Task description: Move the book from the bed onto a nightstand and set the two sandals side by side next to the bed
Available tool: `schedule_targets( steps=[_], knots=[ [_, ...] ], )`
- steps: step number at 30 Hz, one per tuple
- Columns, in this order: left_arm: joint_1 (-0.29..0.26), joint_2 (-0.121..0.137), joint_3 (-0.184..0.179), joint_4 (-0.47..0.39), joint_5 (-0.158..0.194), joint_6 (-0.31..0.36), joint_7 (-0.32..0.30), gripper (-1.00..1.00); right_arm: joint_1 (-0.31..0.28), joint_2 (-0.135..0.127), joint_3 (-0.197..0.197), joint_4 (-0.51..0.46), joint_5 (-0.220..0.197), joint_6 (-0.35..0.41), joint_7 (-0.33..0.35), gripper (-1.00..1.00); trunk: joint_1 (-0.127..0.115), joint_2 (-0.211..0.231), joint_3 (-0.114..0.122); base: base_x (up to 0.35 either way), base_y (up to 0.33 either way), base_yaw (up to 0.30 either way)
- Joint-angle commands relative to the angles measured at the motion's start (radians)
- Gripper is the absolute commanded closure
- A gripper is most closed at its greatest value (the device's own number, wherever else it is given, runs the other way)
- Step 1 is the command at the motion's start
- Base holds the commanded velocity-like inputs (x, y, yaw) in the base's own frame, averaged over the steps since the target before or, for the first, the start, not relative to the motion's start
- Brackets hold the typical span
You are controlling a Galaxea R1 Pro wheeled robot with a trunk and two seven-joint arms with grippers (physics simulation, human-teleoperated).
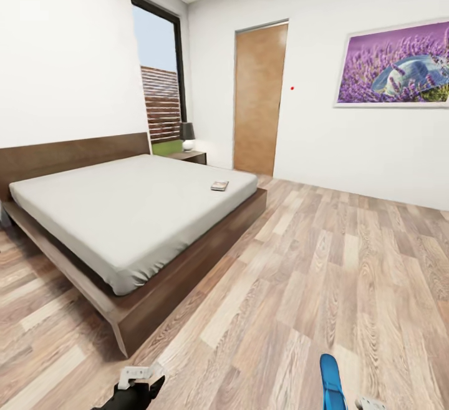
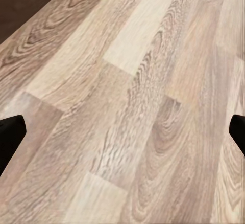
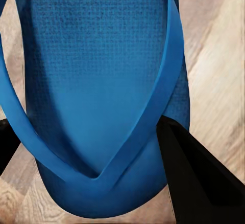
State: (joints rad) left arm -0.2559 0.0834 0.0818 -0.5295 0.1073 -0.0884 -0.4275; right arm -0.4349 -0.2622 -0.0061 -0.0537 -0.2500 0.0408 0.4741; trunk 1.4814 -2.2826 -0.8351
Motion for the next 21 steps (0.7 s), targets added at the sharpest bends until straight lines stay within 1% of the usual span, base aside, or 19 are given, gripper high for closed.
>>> schedule_targets(
  steps=[1,21],
  knots=[
    [0.0,0.0,0.002,0.001,0.008,0.001,-0.007,-1.0,-0.001,0.0,-0.002,0.0,-0.008,0.005,0.002,1.0,0.0,0.0,-0.001,0.0,0.0,-0.3],
    [0.0,-0.001,0.002,0.001,0.007,0.001,-0.008,-1.0,-0.001,0.0,-0.002,0.0,-0.008,0.005,0.001,1.0,0.0,0.0,-0.001,0.0,0.0,-0.3]
  ],
)
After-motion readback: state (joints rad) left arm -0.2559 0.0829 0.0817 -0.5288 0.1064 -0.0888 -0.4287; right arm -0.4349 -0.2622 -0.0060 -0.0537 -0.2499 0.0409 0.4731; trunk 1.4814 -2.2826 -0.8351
